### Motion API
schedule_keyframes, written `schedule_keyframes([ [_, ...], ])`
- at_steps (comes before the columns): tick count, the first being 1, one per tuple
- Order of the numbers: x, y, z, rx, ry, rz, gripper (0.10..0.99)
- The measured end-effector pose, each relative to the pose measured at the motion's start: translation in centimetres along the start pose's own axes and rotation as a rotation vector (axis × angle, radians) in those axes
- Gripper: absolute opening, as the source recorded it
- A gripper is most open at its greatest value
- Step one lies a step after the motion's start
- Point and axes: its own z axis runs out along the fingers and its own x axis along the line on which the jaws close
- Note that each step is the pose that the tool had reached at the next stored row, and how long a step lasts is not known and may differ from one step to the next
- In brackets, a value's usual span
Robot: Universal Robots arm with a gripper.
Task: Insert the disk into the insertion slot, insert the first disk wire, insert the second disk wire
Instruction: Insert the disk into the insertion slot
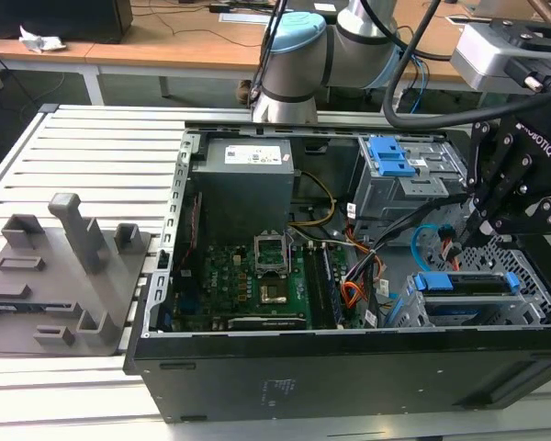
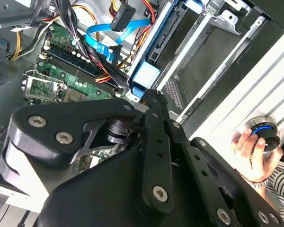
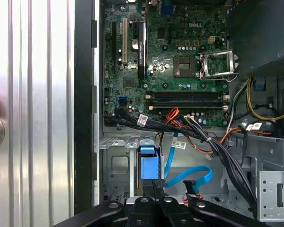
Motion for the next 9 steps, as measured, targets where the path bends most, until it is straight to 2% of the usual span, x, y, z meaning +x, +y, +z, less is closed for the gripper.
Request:
schedule_keyframes([
  [3, 0.00, -0.18, 0.05, 0.000, -0.0002, 0.000, 0.106],
  [9, -0.01, -0.27, 1.17, 0.000, -0.0001, 0.000, 0.106],
])
